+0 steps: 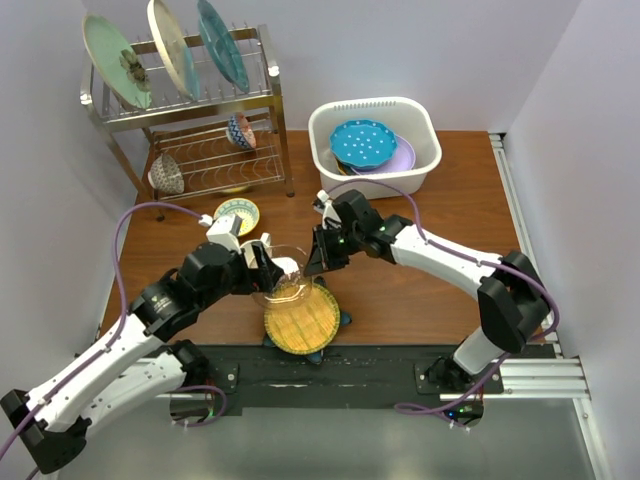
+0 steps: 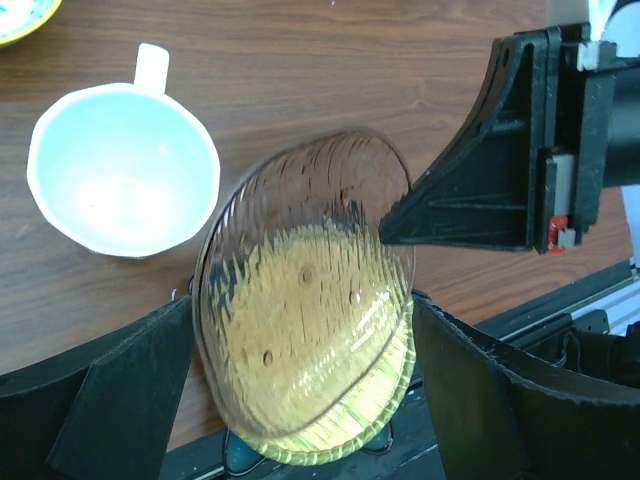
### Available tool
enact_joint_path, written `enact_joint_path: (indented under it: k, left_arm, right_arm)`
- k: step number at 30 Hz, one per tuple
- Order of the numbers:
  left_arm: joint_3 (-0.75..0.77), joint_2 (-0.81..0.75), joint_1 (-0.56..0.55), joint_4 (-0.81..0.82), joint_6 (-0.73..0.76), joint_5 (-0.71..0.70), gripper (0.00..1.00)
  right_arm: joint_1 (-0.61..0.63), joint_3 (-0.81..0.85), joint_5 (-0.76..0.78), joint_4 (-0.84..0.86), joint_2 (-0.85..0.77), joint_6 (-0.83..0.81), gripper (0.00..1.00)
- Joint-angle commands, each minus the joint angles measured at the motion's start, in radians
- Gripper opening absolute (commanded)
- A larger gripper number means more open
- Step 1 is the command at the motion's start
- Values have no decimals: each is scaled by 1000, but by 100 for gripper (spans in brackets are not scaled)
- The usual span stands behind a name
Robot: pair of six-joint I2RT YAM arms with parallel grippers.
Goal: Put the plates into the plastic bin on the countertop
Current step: Place the plate in the plastic bin.
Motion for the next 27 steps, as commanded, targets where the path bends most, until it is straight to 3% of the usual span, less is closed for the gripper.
enact_joint_path:
  k: [1, 7, 12, 19, 27]
  left_arm:
    - [46, -28, -3, 60, 24, -15, 92]
    - [47, -51, -5, 52, 18, -29, 93]
    - [15, -52, -3, 136, -9, 38, 93]
    - [-32, -9, -5, 224, -68, 147, 92]
    - [-69, -5, -3, 267, -85, 164, 93]
  right_arm:
    - [-52, 89, 73, -81, 10, -64, 0]
    - [-183, 164, 76, -137, 19, -116, 0]
    - [-273, 246, 96, -176, 41, -153, 0]
    - [-330, 375, 123, -213, 84, -159, 0]
    - [-381, 529, 153, -242, 160, -165, 0]
